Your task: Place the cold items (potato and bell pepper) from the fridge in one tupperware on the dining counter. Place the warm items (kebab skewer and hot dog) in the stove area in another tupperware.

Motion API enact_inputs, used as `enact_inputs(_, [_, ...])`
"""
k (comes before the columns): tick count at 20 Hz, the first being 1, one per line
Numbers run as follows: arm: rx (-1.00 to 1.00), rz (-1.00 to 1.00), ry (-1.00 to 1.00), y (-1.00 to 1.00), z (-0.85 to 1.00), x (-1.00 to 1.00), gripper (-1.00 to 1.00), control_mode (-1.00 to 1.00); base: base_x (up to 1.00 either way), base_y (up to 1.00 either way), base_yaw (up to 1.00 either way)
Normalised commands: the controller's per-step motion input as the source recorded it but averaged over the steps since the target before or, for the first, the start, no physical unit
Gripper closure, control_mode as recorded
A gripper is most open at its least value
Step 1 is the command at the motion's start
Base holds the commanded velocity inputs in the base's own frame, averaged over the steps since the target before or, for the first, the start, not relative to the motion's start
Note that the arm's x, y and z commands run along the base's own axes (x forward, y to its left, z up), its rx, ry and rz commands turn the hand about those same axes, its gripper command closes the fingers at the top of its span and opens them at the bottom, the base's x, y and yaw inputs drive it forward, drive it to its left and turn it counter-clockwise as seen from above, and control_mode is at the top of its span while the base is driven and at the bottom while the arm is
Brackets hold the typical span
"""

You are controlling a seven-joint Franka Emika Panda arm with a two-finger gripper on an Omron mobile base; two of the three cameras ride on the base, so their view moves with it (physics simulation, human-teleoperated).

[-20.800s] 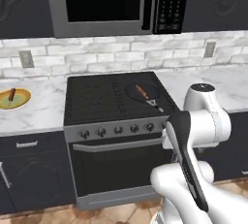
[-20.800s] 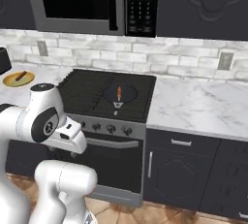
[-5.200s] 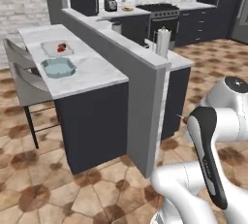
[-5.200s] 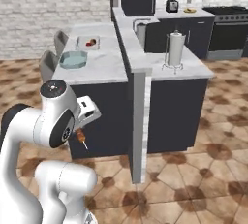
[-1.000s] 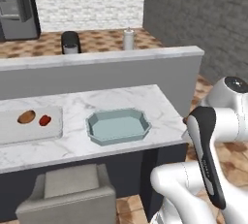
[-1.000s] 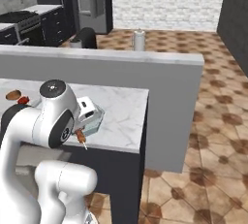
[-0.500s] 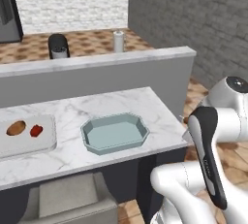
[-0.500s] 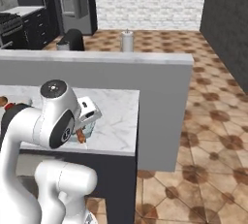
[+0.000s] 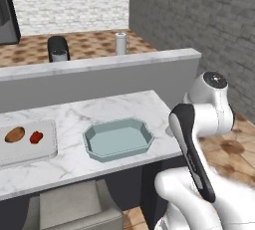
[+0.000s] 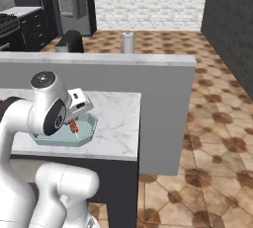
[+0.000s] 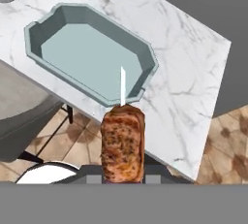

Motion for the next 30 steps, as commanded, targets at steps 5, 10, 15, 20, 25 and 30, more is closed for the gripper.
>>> enact_inputs(5, [0.0, 0.01, 0.0, 0.55, 0.0, 0.24, 1.0, -1.0, 0.0, 0.0, 0.0])
enact_inputs(10, [0.01, 0.08, 0.01, 0.5, -0.05, 0.45, 1.0, -1.0, 0.0, 0.0, 0.0])
enact_inputs(15, [0.0, 0.07, 0.06, 0.58, -0.24, 0.5, 1.0, -1.0, 0.0, 0.0, 0.0])
enact_inputs(20, [0.0, 0.06, 0.15, 0.36, -0.63, 0.47, 1.0, -1.0, 0.0, 0.0, 0.0])
enact_inputs(25, [-0.02, 0.07, 0.19, 0.09, -0.78, 0.5, 1.0, -1.0, 0.0, 0.0, 0.0])
enact_inputs(30, [-0.01, 0.1, 0.21, 0.0, -0.5, 0.54, 1.0, -1.0, 0.0, 0.0, 0.0])
